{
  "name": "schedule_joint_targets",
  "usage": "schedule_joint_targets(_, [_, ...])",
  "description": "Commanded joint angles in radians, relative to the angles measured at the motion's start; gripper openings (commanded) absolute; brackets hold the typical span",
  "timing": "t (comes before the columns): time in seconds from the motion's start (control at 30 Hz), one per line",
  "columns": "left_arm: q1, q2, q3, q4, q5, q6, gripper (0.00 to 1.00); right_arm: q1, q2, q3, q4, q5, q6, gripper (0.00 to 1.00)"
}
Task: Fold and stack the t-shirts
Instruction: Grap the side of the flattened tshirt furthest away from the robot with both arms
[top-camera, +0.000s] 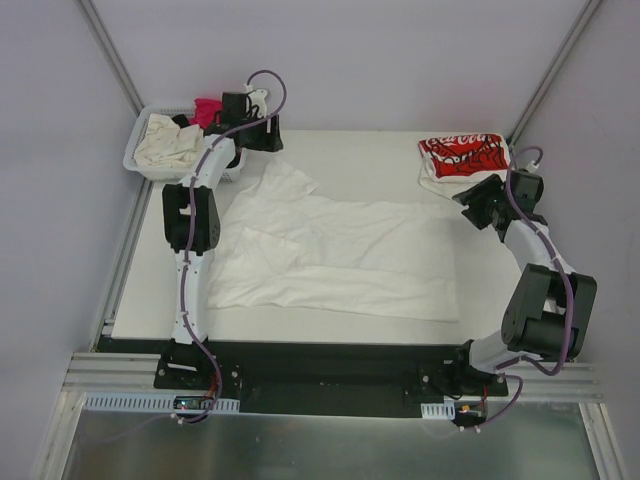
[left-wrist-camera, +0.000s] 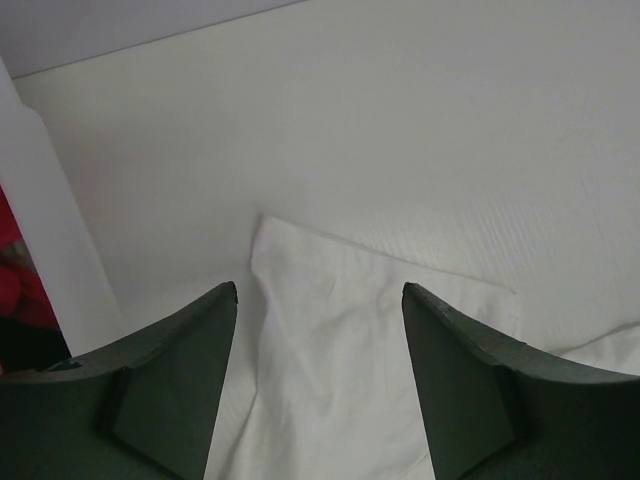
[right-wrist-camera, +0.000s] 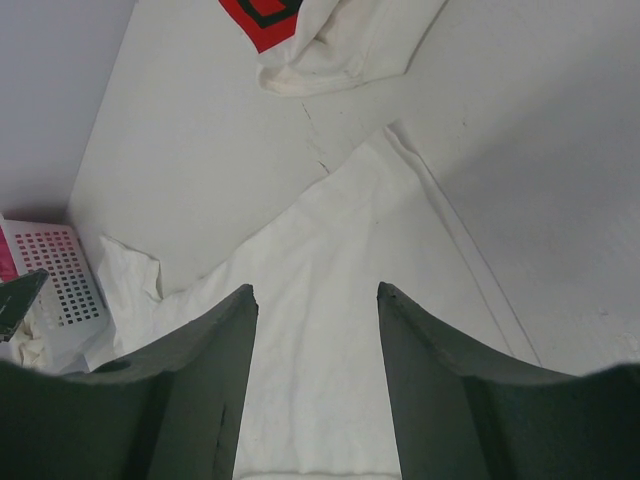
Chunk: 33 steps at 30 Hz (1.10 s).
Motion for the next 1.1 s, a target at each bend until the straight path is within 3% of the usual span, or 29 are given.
schedule_joint_targets(0.0, [0.014, -0.036, -0.052, -0.151, -0.072, -0.045, 0.67, -0.018, -0.073, -0.01, 0.039, -0.034, 0.022, 0.54])
schedule_joint_targets(0.23, [0.014, -0.006, 0.035, -0.303, -0.085, -0.122, 0.7, -0.032, -0.11, -0.034, 0.077, -0.061, 0.036, 0.54])
schedule_joint_targets(0.5, [0.014, 0.033, 0.023, -0.409, -0.12, -0.194, 0.7, -0.058, -0.136, -0.077, 0.113, -0.089, 0.058, 0.54])
schedule_joint_targets(0.7, [0.014, 0.047, 0.023, -0.428, -0.158, -0.244, 0.7, -0.076, -0.148, -0.089, 0.13, -0.107, 0.067, 0.54])
schedule_joint_targets(0.93, [0.014, 0.111, 0.167, -0.402, -0.143, -0.281, 0.69, -0.084, -0.161, -0.096, 0.139, -0.127, 0.081, 0.54])
schedule_joint_targets(1.07, [0.014, 0.116, 0.172, -0.353, -0.158, -0.292, 0.69, -0.09, -0.177, -0.097, 0.139, -0.134, 0.087, 0.54])
